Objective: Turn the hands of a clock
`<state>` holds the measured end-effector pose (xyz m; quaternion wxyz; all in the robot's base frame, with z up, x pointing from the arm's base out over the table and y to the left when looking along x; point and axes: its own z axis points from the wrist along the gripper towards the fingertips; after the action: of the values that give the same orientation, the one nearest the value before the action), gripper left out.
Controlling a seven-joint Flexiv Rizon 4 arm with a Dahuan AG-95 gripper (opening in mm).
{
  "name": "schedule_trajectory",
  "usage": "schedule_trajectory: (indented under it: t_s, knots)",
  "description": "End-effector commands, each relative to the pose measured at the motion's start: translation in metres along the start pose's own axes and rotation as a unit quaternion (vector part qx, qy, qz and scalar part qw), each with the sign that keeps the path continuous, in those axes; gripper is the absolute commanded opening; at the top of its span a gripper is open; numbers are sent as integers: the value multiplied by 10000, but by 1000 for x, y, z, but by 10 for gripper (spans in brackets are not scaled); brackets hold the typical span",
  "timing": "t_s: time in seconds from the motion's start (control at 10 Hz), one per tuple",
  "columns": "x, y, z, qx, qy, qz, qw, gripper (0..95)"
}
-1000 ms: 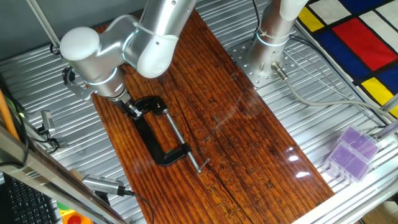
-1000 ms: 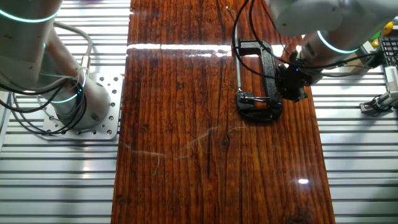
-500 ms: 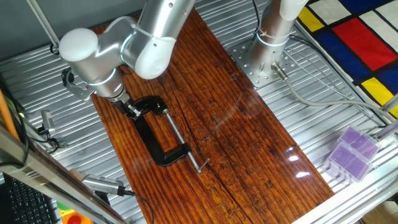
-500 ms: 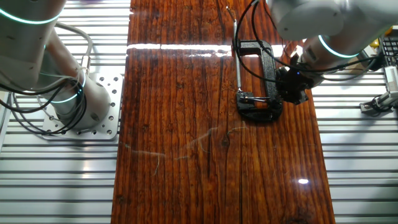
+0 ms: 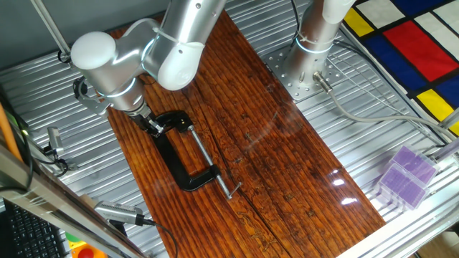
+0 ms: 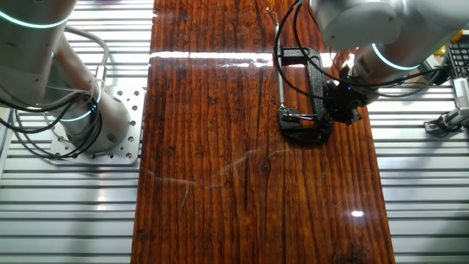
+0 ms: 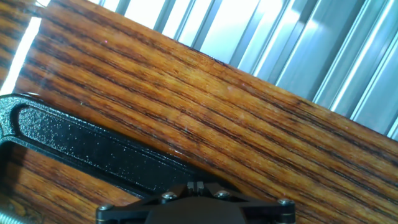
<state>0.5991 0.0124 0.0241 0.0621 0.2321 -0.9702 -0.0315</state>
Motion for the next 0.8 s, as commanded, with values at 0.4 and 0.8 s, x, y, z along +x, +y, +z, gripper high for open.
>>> schedule_trajectory:
  t_s: [0.4,0.8]
  knots:
    - [3,-2,0,5,-8,-46,10000,0]
    - [6,-5,0,9,-7,-103,9999,0]
